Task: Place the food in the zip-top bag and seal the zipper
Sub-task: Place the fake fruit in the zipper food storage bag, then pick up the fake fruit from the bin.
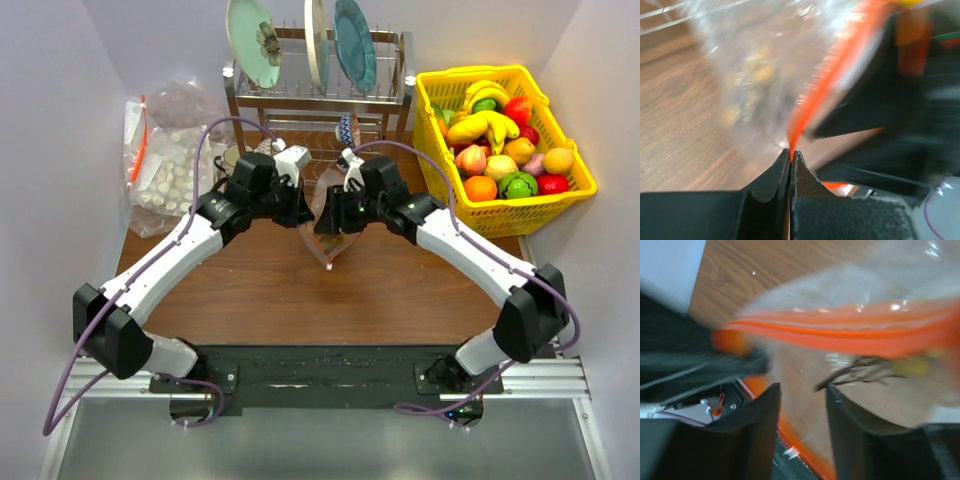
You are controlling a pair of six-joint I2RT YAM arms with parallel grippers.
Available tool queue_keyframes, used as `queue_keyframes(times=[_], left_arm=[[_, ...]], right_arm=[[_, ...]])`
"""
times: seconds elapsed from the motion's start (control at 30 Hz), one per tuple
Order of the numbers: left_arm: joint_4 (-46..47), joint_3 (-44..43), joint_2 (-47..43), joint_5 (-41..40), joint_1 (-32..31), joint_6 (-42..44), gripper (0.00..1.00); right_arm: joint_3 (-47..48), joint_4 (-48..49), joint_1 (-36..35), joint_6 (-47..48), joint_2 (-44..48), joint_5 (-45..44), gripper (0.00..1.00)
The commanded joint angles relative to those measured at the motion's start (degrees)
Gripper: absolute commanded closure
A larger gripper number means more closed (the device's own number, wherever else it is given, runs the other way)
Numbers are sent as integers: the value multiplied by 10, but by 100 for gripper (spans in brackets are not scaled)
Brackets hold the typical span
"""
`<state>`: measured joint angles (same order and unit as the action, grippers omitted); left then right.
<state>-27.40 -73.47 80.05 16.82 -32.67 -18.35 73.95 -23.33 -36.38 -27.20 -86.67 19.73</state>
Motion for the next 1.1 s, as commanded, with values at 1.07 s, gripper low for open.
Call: queue_keyframes(times=[1.07], left_arm=[[-75, -91, -2, -157, 19, 24, 100]], right_arm=[[303, -223, 210, 95, 29, -230, 49]])
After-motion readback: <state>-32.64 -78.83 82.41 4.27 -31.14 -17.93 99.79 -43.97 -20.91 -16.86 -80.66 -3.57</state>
